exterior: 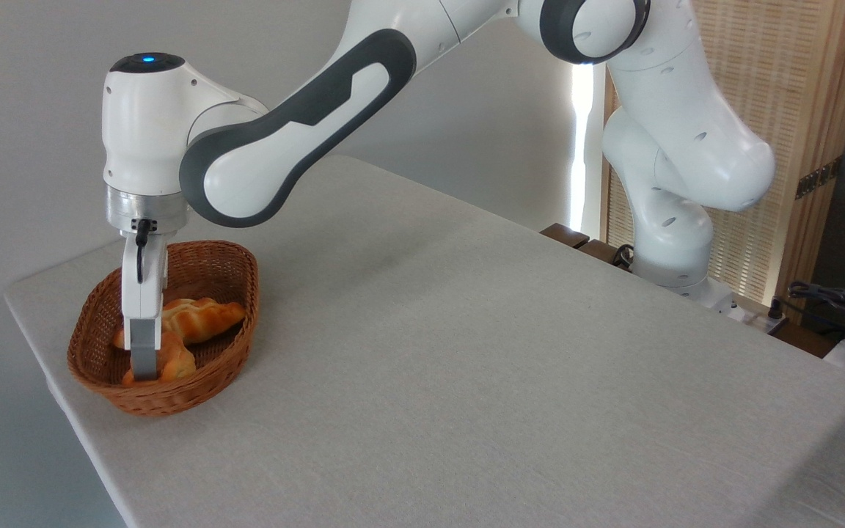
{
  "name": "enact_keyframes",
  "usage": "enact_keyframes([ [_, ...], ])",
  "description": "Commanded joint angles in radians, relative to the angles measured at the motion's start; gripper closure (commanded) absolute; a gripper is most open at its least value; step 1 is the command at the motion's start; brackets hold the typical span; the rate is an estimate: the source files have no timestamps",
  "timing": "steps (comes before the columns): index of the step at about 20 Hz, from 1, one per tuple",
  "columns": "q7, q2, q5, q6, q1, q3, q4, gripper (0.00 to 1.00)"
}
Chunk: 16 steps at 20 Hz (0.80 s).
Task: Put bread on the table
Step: 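Lower the gripper into the basket around the rounder orange roll, then close the gripper on the roll and lift it out of the basket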
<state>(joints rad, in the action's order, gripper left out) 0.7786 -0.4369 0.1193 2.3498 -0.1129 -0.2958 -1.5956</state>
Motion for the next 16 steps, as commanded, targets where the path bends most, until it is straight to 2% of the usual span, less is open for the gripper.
enact_keyframes([
  [1, 0.005, -0.002, 0.017, 0.023, -0.001, 0.000, -0.012, 0.91],
  [6, 0.005, 0.030, 0.026, 0.020, -0.001, 0.000, -0.006, 0.97],
  [10, -0.012, 0.136, 0.002, -0.053, -0.002, -0.003, -0.001, 1.00],
  [13, -0.004, 0.196, -0.117, -0.203, -0.001, 0.010, 0.017, 1.00],
  [16, 0.014, 0.251, -0.115, -0.300, 0.007, 0.041, 0.016, 1.00],
])
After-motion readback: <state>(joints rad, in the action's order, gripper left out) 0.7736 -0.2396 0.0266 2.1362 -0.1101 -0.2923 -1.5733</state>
